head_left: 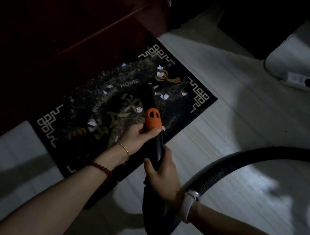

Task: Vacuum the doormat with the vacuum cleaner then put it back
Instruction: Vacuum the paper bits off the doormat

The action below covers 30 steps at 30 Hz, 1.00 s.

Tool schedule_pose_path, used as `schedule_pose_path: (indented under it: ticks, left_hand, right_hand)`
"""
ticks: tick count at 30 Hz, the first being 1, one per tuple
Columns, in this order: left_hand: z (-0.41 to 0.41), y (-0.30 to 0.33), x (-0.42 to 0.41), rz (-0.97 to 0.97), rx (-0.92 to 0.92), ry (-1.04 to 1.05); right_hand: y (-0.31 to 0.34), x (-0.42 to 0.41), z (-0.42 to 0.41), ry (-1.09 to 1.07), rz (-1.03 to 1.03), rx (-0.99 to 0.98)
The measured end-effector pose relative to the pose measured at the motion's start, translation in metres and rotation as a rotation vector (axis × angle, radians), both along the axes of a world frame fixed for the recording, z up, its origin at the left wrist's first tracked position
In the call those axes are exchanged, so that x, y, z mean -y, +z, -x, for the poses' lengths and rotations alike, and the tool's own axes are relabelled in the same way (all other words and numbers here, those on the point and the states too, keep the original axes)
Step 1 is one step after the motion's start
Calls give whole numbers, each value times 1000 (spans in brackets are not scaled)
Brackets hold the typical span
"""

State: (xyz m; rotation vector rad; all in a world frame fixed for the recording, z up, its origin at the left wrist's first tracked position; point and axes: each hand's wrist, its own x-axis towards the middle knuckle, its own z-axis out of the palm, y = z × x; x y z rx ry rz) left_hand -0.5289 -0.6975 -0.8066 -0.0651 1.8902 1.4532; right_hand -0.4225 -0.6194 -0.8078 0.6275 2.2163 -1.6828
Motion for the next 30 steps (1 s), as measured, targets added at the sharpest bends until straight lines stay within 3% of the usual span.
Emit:
schedule_pose_path:
  ticks: [7, 11, 13, 17, 22, 27, 28, 30]
  left_hand:
    - [8, -25, -41, -25, -59, -145]
    - [13, -27, -51, 26, -113, -242]
    - [16, -34, -40, 56, -103, -248]
    - [16, -45, -18, 22, -117, -190]
    - [-10, -41, -22, -98, -3, -72]
    - [-14, -39, -21, -26, -232, -144]
    - [-14, -39, -21, -29, -230, -133]
    - [-20, -36, -24, -146, -48, -47]
  right_hand:
    - [-30, -19, -2, -226, -98, -144]
    - [-30, -31, 0, -225, 49, -108]
    - [-38, -42, -8, -192, 30, -101]
    - [-58, -80, 7, -346, -56, -69]
    - [-45, -96, 91, -397, 431, 102]
    - [-40, -72, 129, -402, 458, 166]
    - [-38, -72, 134, -439, 481, 147]
    - [-39, -81, 143, -517, 523, 97]
